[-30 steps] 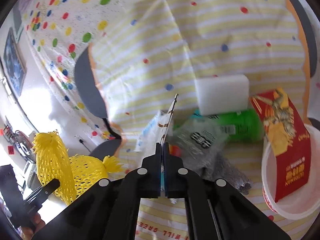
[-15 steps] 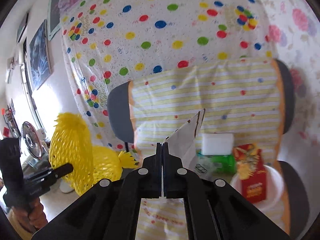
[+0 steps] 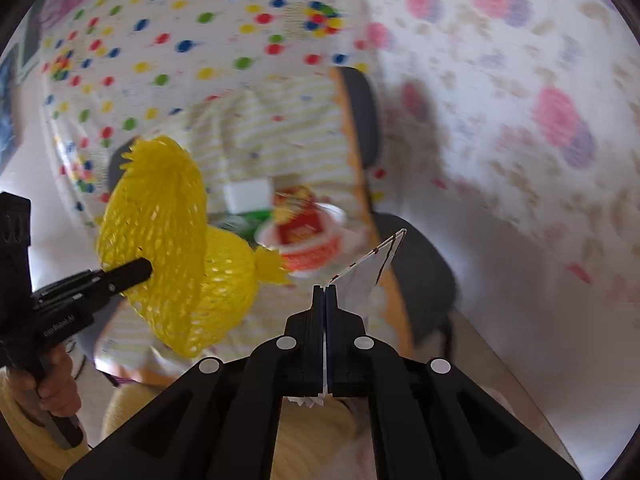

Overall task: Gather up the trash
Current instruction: 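Carry both items over the pink trash bin and open both grippers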

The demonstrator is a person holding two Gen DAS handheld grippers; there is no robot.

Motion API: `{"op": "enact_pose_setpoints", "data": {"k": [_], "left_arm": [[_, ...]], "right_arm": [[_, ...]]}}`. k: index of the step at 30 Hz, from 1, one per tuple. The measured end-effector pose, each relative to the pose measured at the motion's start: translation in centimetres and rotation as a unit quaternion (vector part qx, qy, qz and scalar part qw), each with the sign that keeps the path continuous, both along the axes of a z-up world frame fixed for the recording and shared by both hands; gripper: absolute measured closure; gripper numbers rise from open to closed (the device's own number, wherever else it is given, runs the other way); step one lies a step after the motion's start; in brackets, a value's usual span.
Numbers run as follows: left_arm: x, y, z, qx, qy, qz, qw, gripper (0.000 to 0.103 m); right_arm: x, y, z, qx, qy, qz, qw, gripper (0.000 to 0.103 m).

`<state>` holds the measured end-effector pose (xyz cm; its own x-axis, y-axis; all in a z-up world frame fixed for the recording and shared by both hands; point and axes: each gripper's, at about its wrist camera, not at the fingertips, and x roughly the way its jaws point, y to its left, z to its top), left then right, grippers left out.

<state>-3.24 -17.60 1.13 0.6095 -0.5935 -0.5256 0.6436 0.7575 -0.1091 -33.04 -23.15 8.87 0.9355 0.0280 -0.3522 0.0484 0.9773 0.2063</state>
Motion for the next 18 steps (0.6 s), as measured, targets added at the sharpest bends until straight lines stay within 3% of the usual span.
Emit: {"op": "enact_pose_setpoints", "data": {"k": [3,5,11,14,18], "left_arm": [[-1.0,-3.0,-2.5,0.011,0.018,-0.034,0.9992,0.090],[-1.3,-4.3,-4.1,0.018,0.035,-0.048,0.9981,0.090],[-1.5,-5.5,-6.1,0.037,0.047,-0.062,0.9963,0.090],[-1.5,-5.6,-6.2,0.044,0.048,-0.062,0.9959,0.090],[-1.8,-5.9,-5.6,0.050,0.043,-0.073,0.9952,0.090]], "right_arm": [[-7.1,-0.6,-5.7,0.009,0.030,-0.039,0.999,0.102],[-8.8,-2.3,-8.6,0.012,0.052,-0.060,0.997,0.102],[-17.0,-3.8,-22.3,0.044,0.123,-0.089,0.987,0.096],[-20.8,-2.6,-26.1,0.075,0.131,-0.086,0.985,0.096],[-28.2,-0.3,-30.0,0.083,0.110,-0.093,0.986,0.096]]}}
